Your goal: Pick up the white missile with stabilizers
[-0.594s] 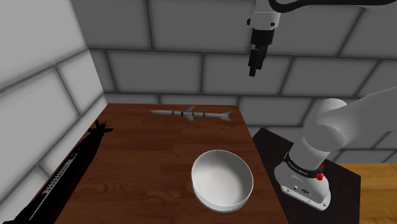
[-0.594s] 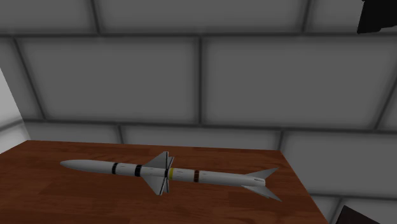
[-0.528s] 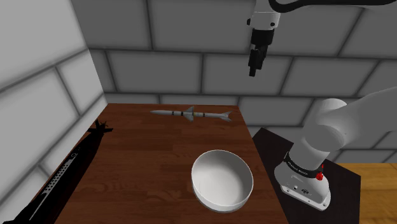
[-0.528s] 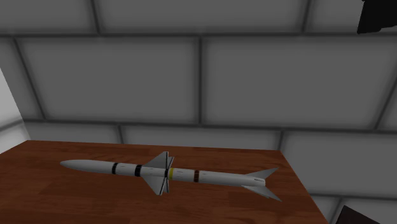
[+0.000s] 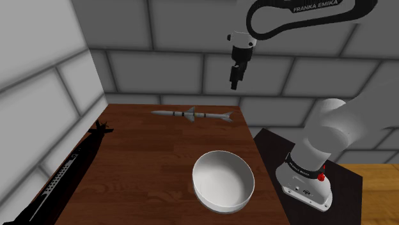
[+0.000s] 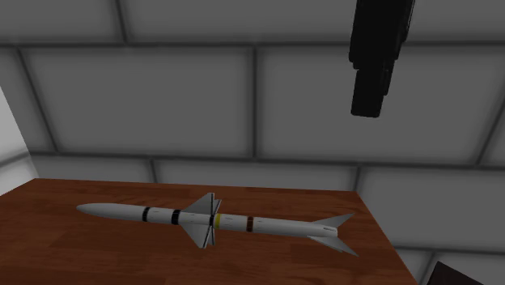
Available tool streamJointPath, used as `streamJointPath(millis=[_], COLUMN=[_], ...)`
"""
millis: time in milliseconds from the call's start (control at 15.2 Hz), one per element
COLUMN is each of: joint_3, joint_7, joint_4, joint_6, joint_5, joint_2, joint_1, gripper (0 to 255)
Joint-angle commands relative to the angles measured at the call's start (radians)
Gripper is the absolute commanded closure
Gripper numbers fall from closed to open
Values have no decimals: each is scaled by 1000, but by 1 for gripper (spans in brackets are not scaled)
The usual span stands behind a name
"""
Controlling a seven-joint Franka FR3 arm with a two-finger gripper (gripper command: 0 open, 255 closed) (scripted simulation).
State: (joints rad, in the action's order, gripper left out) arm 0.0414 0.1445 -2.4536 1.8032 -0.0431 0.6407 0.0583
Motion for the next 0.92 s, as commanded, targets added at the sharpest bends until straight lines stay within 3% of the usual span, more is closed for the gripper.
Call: streamJointPath(millis=[0,462,858], joint_3=[23,106,180], joint_7=[-9,-57,-135], joint_4=[-18,-22,29], joint_6=[79,329,513], joint_5=[-2,-41,-136], joint_2=[-42,-239,-440], joint_1=[14,45,51], gripper=[0,0,0])
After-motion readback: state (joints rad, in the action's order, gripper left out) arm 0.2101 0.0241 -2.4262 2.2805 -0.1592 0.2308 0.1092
